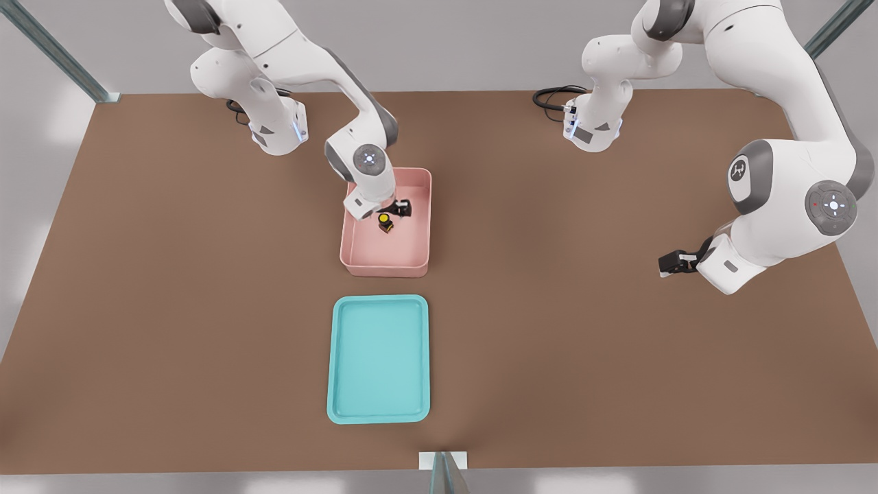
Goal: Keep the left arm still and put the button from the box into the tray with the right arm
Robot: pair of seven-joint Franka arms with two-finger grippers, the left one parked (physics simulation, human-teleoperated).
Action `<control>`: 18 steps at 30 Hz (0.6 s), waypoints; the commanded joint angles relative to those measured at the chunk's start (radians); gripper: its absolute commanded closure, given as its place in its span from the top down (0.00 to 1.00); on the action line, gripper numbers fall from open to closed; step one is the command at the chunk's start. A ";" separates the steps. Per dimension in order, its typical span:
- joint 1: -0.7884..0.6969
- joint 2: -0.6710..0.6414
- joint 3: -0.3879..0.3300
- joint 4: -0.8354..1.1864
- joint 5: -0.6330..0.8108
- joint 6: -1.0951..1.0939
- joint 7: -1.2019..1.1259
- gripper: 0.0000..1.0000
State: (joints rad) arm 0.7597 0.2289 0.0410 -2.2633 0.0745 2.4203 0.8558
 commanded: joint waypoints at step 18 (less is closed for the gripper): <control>0.015 0.059 -0.001 -0.073 -0.008 0.191 0.338 0.99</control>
State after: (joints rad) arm 0.7738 0.2865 0.0399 -2.3363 0.0644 2.5828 1.0699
